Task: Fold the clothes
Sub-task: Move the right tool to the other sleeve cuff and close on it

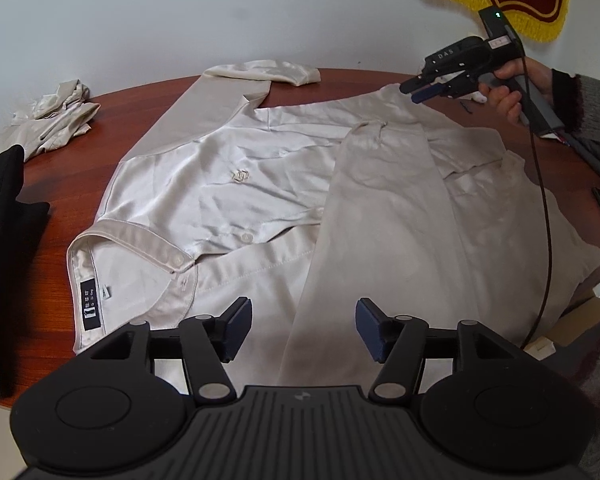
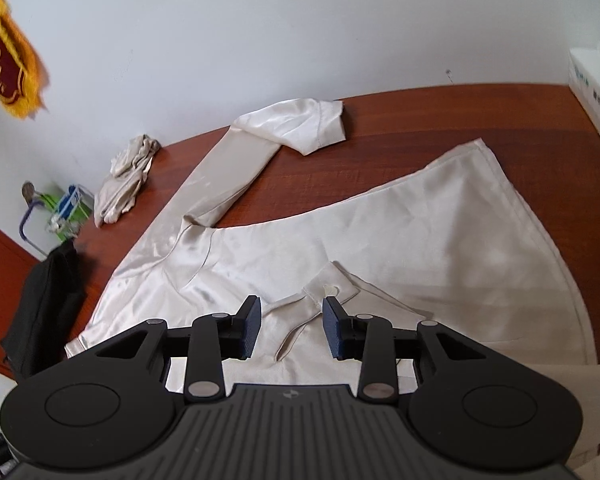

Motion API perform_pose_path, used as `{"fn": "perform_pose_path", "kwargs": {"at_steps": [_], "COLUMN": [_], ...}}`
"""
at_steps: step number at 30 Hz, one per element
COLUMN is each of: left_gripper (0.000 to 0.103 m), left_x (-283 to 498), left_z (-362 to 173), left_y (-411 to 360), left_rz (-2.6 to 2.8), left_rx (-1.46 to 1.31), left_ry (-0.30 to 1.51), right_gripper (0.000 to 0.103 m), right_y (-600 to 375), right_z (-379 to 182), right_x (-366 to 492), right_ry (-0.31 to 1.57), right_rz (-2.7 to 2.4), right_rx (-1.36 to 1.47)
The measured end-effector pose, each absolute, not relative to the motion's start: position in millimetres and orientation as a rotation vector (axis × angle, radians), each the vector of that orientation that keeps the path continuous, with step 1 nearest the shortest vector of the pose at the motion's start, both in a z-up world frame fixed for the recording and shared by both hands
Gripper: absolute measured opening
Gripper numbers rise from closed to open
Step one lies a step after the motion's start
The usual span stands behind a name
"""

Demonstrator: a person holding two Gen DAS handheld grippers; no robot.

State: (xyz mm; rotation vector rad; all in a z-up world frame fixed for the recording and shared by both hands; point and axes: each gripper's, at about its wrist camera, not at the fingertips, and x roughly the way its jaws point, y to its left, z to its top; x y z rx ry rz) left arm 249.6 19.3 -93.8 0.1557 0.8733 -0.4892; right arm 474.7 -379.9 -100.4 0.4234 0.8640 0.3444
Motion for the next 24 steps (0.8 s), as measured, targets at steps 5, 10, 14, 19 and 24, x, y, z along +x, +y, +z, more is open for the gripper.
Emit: {"fn": "perform_pose_path", "kwargs": {"at_steps": [5,10,14,19,24], "left_gripper": [0.080,0.085,0.087,0.089,0.089], "left_x": [256,260,262,260,257], "left_z": [-87,-77,-71,-67,-65], "left_y": [13,7,-1,-13,-21], "left_rz": [-0.437,-0.390,-0.369,-0.357,-0.334], "left_rx": [0.134,0.093,0.049,0.044,0.029], "left_ry": [0.847,0.824,0.824,0.829,0.840], "right_gripper": [0.039,0.042,0.045,0.047,0.054], "right_y": [-367,-357,-353,-348,-342], "right_z": [-83,-67,-59,-54,-57], "right_x": [478,491,508,544,583], "right_ry": [0.854,0.831,0.819,0.802,0.794], "right_rz": [0.343,0.335,0.315,0.293,0.285], "right_rx": [0.325,0.251,0.218,0.194,0.181]}}
